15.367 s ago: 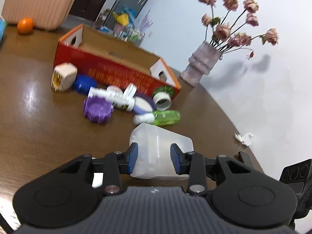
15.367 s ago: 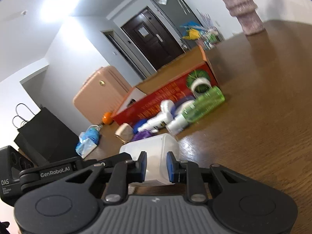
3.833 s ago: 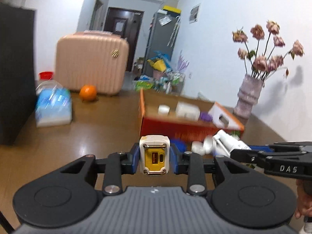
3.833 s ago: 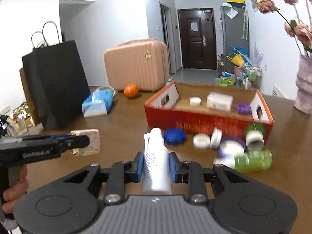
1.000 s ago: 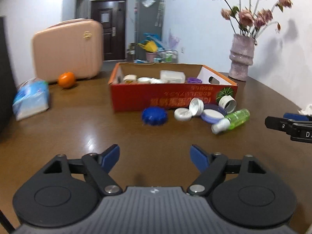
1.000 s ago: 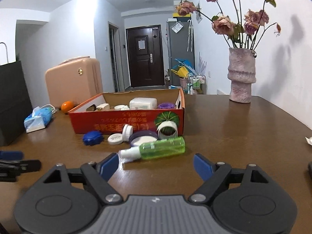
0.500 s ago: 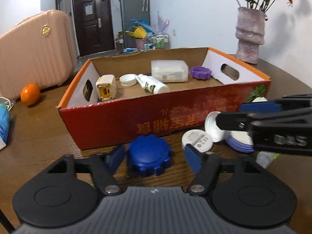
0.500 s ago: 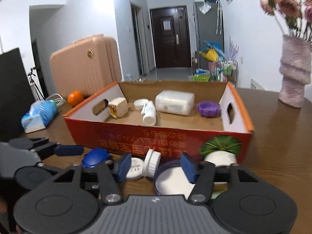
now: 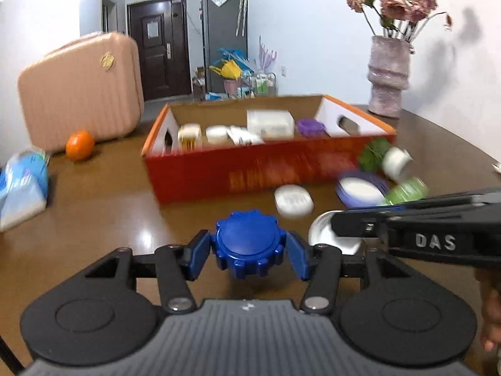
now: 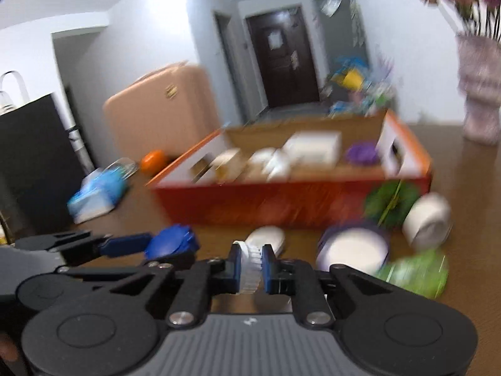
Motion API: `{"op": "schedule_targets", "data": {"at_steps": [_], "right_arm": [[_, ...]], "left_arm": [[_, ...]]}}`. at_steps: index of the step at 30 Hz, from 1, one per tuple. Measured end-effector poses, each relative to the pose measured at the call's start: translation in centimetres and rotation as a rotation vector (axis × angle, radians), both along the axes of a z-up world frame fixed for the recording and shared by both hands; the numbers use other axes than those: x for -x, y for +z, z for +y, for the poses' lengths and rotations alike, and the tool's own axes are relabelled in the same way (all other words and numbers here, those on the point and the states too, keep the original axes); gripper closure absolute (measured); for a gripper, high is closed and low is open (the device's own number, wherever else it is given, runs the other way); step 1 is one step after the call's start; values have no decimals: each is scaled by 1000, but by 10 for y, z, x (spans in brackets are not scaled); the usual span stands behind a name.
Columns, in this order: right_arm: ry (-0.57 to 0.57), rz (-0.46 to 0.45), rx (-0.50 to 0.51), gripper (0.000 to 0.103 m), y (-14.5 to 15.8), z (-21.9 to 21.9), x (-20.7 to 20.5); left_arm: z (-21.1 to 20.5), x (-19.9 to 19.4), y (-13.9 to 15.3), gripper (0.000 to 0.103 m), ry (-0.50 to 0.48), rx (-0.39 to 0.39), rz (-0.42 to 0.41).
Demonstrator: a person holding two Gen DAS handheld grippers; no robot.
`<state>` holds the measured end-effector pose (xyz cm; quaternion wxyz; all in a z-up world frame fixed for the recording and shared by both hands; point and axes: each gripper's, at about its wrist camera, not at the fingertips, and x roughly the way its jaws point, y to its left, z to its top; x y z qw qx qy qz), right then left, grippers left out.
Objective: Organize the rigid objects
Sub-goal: 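Grasp the blue cap with the left gripper while the right gripper grasps a white cap, then carry the blue cap and white cap into the box and open both grippers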
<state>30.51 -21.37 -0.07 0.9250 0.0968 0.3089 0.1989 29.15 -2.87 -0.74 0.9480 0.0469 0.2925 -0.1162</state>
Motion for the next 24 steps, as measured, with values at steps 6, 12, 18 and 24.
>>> {"op": "schedule_targets", "data": {"at_steps": [6, 12, 18, 24], "right_arm": [[65, 45, 8, 90, -8, 13, 50], [31, 75, 20, 91, -11, 11, 84], [-56, 51, 10, 88, -8, -6, 107], [-74, -24, 76, 61, 4, -7, 131]], "left_arm": [[11, 64, -3, 49, 28, -23, 19], [12, 99, -2, 49, 43, -40, 11], [13, 117, -9, 48, 43, -51, 16], [18, 124, -8, 43, 29, -5, 23]]}}
